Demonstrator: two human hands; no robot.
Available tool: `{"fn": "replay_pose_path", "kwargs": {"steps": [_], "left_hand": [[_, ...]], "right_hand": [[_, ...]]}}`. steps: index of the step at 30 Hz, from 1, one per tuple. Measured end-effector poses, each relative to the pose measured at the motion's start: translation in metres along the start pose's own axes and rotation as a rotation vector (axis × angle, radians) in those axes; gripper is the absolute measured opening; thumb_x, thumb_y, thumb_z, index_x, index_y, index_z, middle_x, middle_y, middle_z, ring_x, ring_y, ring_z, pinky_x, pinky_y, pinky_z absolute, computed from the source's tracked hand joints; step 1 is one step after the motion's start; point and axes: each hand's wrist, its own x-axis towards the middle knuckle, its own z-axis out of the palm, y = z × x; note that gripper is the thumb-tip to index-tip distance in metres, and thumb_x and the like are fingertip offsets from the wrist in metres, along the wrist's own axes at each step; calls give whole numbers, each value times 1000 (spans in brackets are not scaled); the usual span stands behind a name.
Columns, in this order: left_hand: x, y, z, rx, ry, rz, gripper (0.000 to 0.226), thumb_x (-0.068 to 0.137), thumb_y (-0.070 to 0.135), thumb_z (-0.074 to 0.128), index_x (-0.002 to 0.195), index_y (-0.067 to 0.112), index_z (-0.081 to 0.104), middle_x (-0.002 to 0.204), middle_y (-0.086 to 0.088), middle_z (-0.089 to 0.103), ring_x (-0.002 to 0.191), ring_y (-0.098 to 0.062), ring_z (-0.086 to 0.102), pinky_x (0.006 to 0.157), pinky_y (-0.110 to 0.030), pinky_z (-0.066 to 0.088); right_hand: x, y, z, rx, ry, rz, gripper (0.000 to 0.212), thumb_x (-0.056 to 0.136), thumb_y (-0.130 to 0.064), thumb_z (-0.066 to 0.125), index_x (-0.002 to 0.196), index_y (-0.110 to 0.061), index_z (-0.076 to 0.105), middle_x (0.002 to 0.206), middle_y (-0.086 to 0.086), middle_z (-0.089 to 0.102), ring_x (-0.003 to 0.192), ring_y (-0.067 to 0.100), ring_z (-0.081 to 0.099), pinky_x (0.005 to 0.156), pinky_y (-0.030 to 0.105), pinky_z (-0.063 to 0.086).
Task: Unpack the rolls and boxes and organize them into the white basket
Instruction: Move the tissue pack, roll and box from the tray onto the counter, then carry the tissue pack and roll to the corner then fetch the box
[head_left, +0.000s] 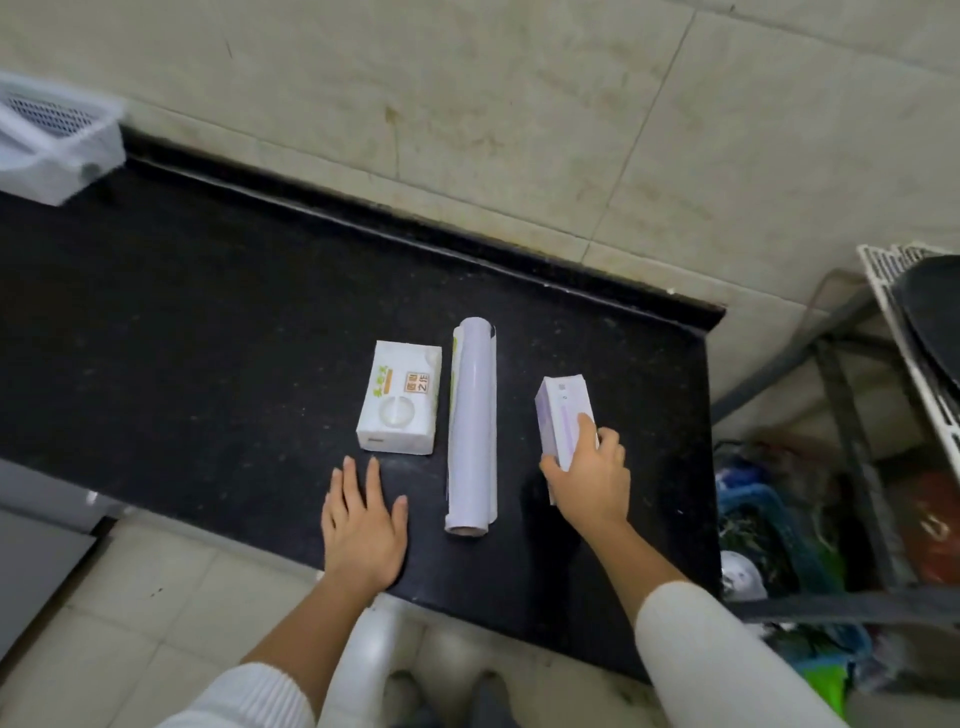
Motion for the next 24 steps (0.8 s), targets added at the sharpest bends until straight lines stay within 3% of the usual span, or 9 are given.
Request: {"fn": "replay_pose_path", "kwargs": {"steps": [4, 7, 11, 13, 17, 21, 22, 24], "left_hand": [[-1, 2, 0, 25, -17, -13, 66, 98, 49, 21, 153, 19, 2, 163, -12, -2, 149, -29, -4, 120, -44, 4], [-3, 3, -7, -21, -53, 2, 67, 99, 47, 26, 153, 20, -1, 163, -10, -4, 149, -27, -6, 120, -45, 4], [-5, 3, -34, -517, 80, -102, 69, 97, 29, 46, 153, 23, 7, 160, -9, 16, 145, -27, 15, 116, -47, 17], [4, 9, -52, -639, 156, -157, 70, 95, 29, 49, 152, 28, 8, 158, -10, 17, 143, -28, 17, 115, -49, 19], [37, 35, -79, -520, 79, -11, 65, 91, 40, 51, 147, 45, 18, 160, -7, 5, 145, -27, 4, 115, -52, 15], [66, 57, -81, -328, -92, -12, 65, 83, 58, 53, 141, 54, 24, 161, -7, -4, 146, -31, -9, 115, -54, 6], [70, 60, -80, -287, -135, -33, 70, 80, 61, 54, 142, 54, 22, 161, -9, -4, 145, -33, -7, 115, -55, 7], [79, 64, -78, -225, -193, -53, 80, 76, 61, 58, 143, 54, 15, 158, -12, 4, 142, -37, 8, 113, -54, 18]], "right_hand": [[2, -17, -4, -20, 115, -108, 52, 85, -35, 59, 131, -14, 44, 139, 10, 39, 125, 29, 34, 101, 46, 31], [4, -41, -2, 74, 96, -218, 48, 87, -32, 59, 131, -17, 46, 138, 5, 42, 126, 24, 34, 105, 44, 29], [2, -76, 12, 105, -17, -288, 52, 87, -37, 55, 134, -20, 42, 136, 2, 42, 122, 21, 38, 102, 40, 34], [0, -91, 22, 55, -91, -250, 60, 87, -44, 54, 138, -19, 36, 138, 5, 40, 122, 24, 39, 101, 41, 36], [4, -114, 35, 17, -214, -44, 85, 82, -54, 61, 143, -9, 23, 138, 15, 41, 123, 32, 43, 101, 45, 41], [13, -118, 40, 2, -241, 44, 110, 79, -45, 70, 150, -5, -3, 144, 18, 40, 126, 33, 47, 100, 46, 45], [16, -116, 41, 21, -260, 53, 107, 78, -44, 71, 150, -4, 1, 142, 18, 43, 122, 33, 51, 96, 45, 48], [25, -111, 43, 72, -323, 59, 85, 76, -44, 72, 138, -2, 32, 129, 16, 54, 110, 30, 59, 86, 42, 54]]}}
